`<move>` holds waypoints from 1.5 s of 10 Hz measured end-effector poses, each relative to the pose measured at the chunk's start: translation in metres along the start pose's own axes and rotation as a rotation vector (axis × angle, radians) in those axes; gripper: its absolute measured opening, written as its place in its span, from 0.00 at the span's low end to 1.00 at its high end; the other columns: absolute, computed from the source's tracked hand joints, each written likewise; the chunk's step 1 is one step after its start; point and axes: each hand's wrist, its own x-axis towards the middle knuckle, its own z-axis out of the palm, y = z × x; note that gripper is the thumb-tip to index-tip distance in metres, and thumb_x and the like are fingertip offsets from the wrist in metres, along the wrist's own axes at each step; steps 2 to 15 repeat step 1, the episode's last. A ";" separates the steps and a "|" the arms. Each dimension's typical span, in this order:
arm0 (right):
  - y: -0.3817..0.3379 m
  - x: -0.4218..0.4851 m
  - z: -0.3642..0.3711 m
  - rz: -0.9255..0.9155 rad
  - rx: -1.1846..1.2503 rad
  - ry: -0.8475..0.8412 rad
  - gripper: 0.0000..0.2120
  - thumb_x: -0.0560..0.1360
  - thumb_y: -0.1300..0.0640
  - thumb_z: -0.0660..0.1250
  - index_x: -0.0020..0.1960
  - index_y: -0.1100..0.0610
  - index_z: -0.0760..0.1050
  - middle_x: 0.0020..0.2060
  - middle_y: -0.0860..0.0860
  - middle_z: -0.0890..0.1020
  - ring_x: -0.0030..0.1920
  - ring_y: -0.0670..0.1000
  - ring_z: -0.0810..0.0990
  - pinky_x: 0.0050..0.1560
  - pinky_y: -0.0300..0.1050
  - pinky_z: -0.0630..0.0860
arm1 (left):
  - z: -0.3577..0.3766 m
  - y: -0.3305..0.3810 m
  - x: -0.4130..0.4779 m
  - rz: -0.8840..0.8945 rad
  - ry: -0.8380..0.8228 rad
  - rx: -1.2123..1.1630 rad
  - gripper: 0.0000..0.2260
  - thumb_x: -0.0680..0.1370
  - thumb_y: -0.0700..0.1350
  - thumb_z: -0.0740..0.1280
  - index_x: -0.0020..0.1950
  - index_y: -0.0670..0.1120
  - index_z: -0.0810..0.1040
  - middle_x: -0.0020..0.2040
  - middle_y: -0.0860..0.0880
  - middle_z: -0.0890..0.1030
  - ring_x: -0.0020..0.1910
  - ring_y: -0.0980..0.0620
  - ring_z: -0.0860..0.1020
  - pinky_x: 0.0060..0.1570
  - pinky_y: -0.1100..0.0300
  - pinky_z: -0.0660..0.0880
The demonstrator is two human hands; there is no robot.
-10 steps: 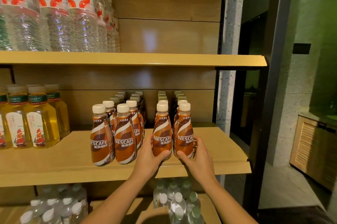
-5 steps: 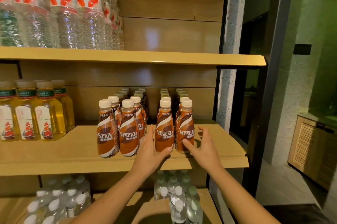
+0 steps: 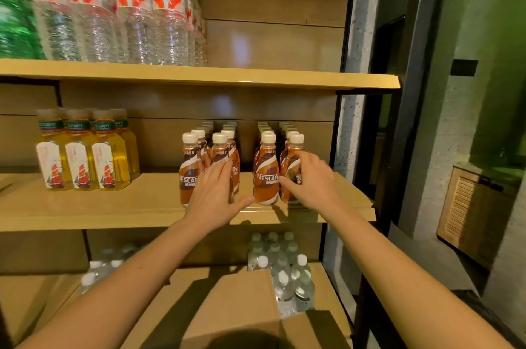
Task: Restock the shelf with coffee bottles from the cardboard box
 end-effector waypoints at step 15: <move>-0.026 -0.005 -0.005 -0.038 -0.104 -0.105 0.34 0.73 0.40 0.65 0.73 0.54 0.58 0.71 0.54 0.66 0.72 0.56 0.64 0.73 0.59 0.56 | -0.015 -0.014 -0.003 -0.034 -0.051 0.102 0.41 0.72 0.66 0.62 0.76 0.46 0.50 0.78 0.45 0.53 0.77 0.45 0.52 0.75 0.46 0.51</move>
